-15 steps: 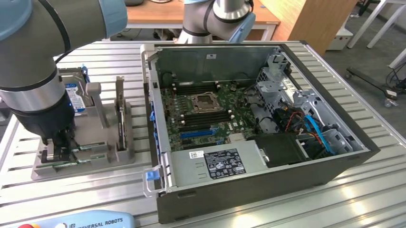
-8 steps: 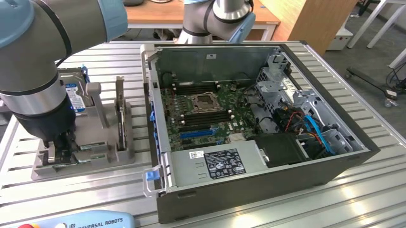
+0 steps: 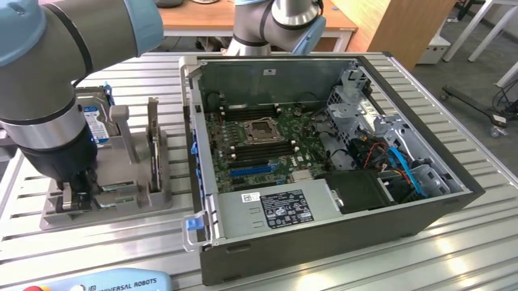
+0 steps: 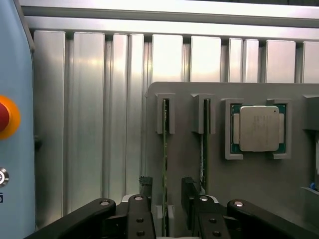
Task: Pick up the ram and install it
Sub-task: 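Pick up the ram and move it above insertion slot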
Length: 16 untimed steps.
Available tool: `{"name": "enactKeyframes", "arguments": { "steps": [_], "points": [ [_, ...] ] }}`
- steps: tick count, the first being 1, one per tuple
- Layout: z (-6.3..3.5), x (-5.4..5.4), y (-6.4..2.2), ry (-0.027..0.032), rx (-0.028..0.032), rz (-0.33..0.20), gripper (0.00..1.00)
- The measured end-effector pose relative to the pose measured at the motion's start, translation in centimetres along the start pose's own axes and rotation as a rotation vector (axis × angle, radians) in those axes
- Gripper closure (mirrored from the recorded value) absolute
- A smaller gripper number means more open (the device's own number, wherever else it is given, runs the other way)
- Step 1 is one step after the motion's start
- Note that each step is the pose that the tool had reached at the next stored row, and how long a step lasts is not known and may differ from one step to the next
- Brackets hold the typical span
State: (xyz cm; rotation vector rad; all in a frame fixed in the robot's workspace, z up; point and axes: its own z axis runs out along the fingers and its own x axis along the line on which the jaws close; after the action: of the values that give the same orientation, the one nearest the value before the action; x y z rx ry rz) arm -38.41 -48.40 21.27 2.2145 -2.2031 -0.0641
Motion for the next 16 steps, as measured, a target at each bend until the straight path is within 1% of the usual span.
{"name": "enactKeyframes", "arguments": {
  "steps": [4,8,16],
  "points": [
    [0.44,0.01,-0.02,0.0,-0.0001,0.0,0.63],
    [0.46,0.01,-0.03,0.0001,-0.0001,0.0,0.63],
    [0.47,0.01,-0.95,0.0,0.0,0.0,0.63]
  ]
}}
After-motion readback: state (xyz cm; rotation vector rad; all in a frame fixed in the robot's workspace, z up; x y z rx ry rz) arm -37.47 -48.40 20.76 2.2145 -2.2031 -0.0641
